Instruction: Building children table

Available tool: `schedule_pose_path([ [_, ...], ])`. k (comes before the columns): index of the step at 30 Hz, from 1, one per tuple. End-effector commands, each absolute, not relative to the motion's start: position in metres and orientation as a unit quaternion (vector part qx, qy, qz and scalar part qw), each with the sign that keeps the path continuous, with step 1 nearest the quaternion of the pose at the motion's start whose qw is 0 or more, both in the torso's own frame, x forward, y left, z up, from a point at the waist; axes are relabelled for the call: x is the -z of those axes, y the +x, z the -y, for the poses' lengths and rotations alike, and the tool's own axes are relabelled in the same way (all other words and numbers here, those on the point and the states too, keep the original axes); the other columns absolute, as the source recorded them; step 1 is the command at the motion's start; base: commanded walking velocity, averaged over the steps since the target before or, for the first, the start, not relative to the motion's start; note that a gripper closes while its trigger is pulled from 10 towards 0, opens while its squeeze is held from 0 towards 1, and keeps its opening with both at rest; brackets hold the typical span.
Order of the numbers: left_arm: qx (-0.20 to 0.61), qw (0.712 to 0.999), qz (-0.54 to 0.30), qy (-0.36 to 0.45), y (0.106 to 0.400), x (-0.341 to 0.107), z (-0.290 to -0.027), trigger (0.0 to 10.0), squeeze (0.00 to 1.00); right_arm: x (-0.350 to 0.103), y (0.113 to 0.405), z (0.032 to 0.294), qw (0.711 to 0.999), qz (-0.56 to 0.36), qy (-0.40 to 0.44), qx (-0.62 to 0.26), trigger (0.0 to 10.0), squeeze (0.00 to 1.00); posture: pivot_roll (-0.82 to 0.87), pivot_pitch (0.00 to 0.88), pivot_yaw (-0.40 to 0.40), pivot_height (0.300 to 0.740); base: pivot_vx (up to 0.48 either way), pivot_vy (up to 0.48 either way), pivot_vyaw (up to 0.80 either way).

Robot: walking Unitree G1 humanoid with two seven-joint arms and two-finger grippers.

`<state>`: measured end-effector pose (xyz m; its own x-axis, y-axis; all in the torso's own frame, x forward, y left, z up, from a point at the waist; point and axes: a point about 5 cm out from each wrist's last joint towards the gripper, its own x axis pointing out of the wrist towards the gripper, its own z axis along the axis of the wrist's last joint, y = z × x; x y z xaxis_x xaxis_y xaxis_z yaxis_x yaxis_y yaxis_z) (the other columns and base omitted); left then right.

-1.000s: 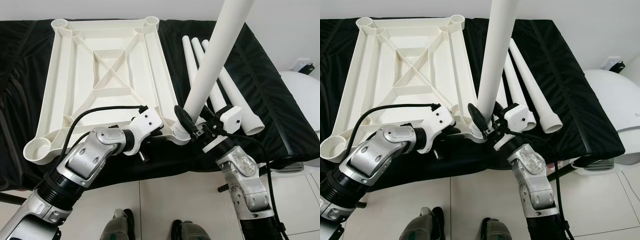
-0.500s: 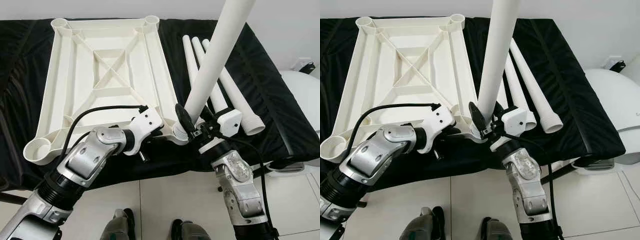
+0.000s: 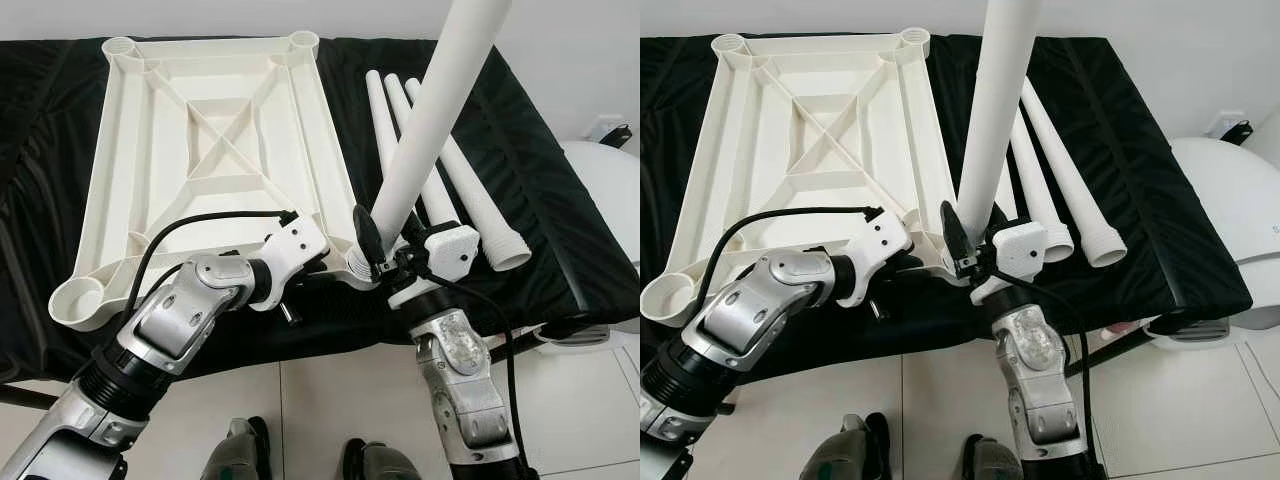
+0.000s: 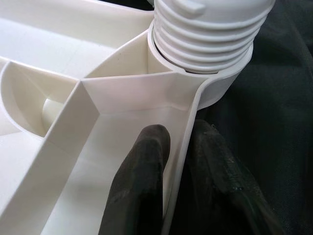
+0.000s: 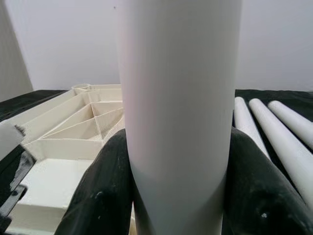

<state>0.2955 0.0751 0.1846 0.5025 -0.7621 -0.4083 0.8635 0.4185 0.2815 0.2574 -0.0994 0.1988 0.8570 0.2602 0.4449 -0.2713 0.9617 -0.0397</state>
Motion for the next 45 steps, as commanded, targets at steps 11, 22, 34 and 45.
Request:
schedule_pose_path([
  [11,0.477,0.838,-0.117,0.236,0.295,-0.183,-0.081,10.0,0.00,-0.174,0.255,0.133,0.986,0.163,-0.004,0.037,10.0,0.00,-0.02,0.217,-0.003,0.740,0.000,0.000,0.00],
  [22,0.478,0.838,-0.116,0.237,0.295,-0.184,-0.081,10.0,0.00,-0.174,0.255,0.134,0.986,0.161,-0.005,0.044,10.0,0.00,-0.02,0.220,0.001,0.740,0.000,0.000,0.00],
  [34,0.477,0.838,-0.117,0.237,0.296,-0.184,-0.082,10.0,0.00,-0.173,0.262,0.148,0.986,0.150,-0.001,0.074,10.0,0.00,-0.02,0.226,0.005,0.740,0.000,0.000,0.00],
  [45,0.477,0.838,-0.117,0.237,0.296,-0.185,-0.082,10.0,0.00,-0.172,0.261,0.151,0.986,0.145,0.011,0.085,10.0,0.00,-0.02,0.229,0.006,0.740,0.000,0.000,0.00],
])
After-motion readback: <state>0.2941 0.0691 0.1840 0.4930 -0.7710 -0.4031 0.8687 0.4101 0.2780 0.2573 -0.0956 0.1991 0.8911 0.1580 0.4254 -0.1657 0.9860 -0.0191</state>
